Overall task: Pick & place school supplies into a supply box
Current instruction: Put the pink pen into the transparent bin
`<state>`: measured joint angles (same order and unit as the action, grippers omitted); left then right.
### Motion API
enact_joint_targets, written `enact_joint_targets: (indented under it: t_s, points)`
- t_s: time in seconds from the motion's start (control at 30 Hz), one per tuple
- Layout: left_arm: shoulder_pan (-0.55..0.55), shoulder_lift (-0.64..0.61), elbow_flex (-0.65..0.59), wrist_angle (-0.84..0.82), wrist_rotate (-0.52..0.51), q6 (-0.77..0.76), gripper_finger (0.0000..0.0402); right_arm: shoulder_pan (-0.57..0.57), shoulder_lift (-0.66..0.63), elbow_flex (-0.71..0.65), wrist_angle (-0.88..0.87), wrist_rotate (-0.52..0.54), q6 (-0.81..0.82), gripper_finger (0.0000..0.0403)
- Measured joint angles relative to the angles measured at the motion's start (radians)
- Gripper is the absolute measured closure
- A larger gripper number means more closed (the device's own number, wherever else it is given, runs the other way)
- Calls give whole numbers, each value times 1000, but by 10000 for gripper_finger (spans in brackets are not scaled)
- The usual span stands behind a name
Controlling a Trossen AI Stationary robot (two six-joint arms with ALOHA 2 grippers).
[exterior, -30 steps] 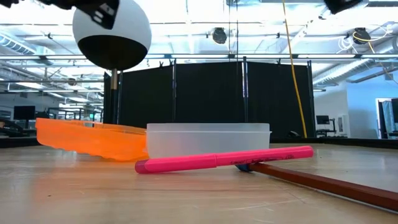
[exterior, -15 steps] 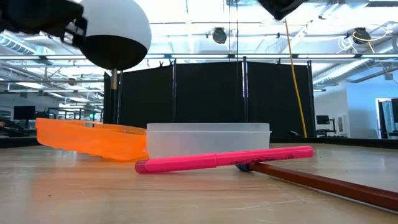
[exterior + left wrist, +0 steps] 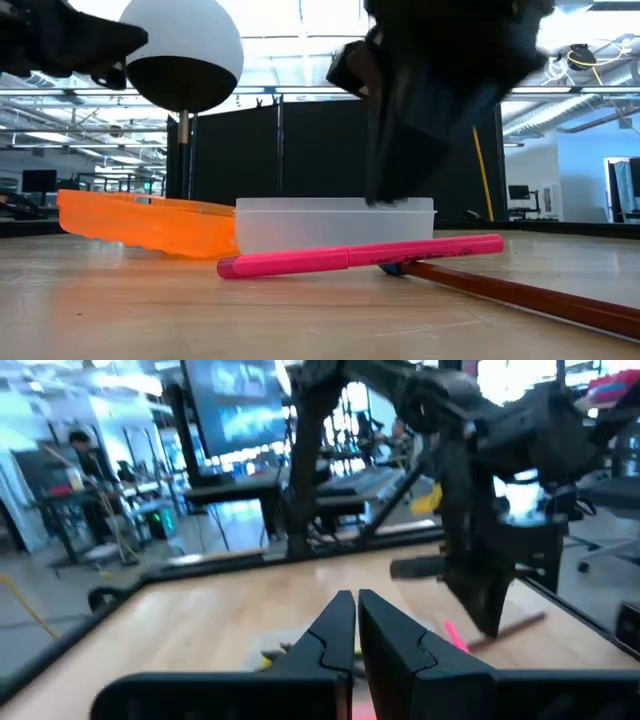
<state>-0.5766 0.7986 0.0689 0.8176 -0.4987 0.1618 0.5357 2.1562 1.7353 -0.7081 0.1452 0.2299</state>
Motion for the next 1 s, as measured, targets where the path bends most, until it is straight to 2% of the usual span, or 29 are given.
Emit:
enact_joint_targets:
  t_s: [0.1,0.3,0.73,1.0]
  points:
    - [0,0,0,20,0,20,376,-5,7,7,-6,8,-14,403]
    - [0,0,0,-30,8,-50,383,-12,1,7,41,9,-8,389]
    - [0,0,0,-90,8,-71,390,-11,0,8,99,11,-59,265]
    - [0,0,0,-91,7,-93,375,-11,4,-68,176,12,-60,248]
